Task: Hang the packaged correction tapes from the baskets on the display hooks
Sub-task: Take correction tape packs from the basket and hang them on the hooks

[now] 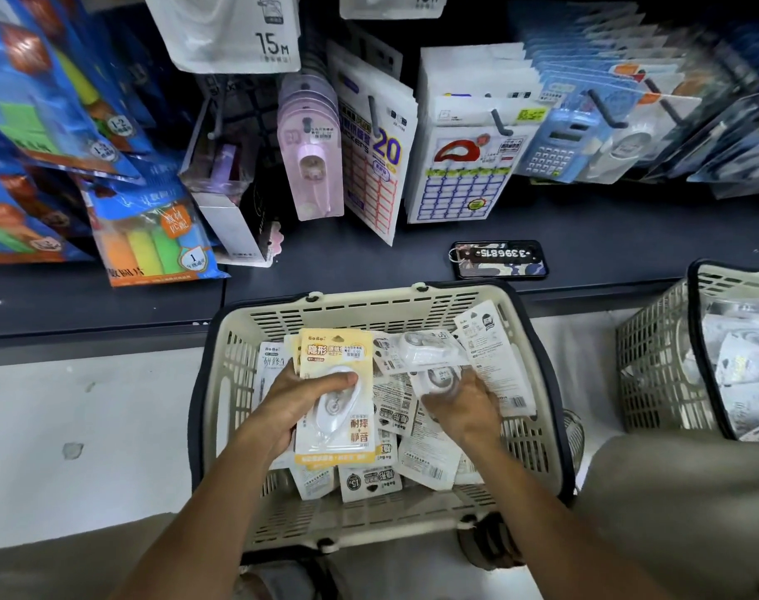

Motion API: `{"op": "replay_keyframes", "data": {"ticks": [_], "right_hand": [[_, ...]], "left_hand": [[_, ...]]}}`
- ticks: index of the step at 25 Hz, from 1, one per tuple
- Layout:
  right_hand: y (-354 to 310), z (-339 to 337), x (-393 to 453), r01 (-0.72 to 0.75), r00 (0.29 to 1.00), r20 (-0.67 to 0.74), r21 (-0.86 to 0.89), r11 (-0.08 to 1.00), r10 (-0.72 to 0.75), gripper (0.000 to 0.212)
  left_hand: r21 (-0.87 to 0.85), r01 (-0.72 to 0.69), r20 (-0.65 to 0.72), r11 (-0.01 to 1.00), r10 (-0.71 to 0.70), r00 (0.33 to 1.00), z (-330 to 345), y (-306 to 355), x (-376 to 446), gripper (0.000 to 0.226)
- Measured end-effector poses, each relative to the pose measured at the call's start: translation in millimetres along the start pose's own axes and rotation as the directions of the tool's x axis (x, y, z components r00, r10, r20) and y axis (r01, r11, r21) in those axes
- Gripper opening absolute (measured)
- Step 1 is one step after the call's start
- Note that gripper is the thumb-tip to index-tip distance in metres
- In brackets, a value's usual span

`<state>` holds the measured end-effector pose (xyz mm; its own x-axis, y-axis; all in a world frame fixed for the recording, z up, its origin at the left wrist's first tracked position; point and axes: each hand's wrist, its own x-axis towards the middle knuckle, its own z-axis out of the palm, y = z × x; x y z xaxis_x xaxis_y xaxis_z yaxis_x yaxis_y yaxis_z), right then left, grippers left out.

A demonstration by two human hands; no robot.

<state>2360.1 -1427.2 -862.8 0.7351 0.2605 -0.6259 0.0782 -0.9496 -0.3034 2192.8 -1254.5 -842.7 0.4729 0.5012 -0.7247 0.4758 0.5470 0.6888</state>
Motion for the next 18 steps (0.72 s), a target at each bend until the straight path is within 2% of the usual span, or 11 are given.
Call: {"op": "replay_keyframes", "data": {"ticks": [1,4,5,7,9,11,13,15,17,18], "right_hand": [[-1,0,5,-0.015,1.000,0.022,0.015,1.000,0.015,0.079],[-7,-3,19,-0.041,0.999,-0.021,0.071,0.997,0.042,0.083],[-7,-3,20,-0.007,0.997,-0.069,0.113,0.994,0.015,0.077],[-2,-6,18,0.061,0.992,-0.123,0.212,0.975,-0.036,0.050],[7,-20,11,0.059,0.998,-0.010,0.229,0.972,-0.058,0.030],[11,-51,-1,0.040,0.987,0.147,0.163,0.986,-0.064,0.020],[5,-96,-10,0.160,0.963,0.206,0.077,0.984,-0.172,0.013],[-12,-143,-22,0.353,0.904,0.227,0.085,0.932,-0.363,0.012],[-35,-179,-39,0.444,0.805,0.311,0.248,0.861,-0.505,0.006],[-48,-191,-47,0.461,0.758,0.349,0.311,0.831,-0.551,0.012]], "left_hand": [[0.017,0.003,-0.001,1.000,-0.003,1.000,1,-2,-1,0.063],[0.033,-0.002,-0.065,0.999,0.004,0.998,0,-9,4,0.094],[0.030,-0.012,-0.103,0.999,0.015,0.995,-1,-9,6,0.100],[0.024,-0.032,-0.165,0.999,0.035,0.986,-2,-9,10,0.103],[0.019,-0.041,-0.186,0.999,0.043,0.982,-3,-10,13,0.098],[0.040,-0.063,-0.173,0.997,0.069,0.983,-4,-11,14,0.089],[0.068,-0.099,-0.150,0.993,0.109,0.983,-3,-7,13,0.085],[0.097,-0.137,-0.109,0.986,0.147,0.983,-2,4,7,0.081],[0.123,-0.194,-0.024,0.973,0.198,0.980,1,24,-4,0.069],[0.120,-0.227,0.033,0.966,0.225,0.974,4,36,-10,0.066]]}}
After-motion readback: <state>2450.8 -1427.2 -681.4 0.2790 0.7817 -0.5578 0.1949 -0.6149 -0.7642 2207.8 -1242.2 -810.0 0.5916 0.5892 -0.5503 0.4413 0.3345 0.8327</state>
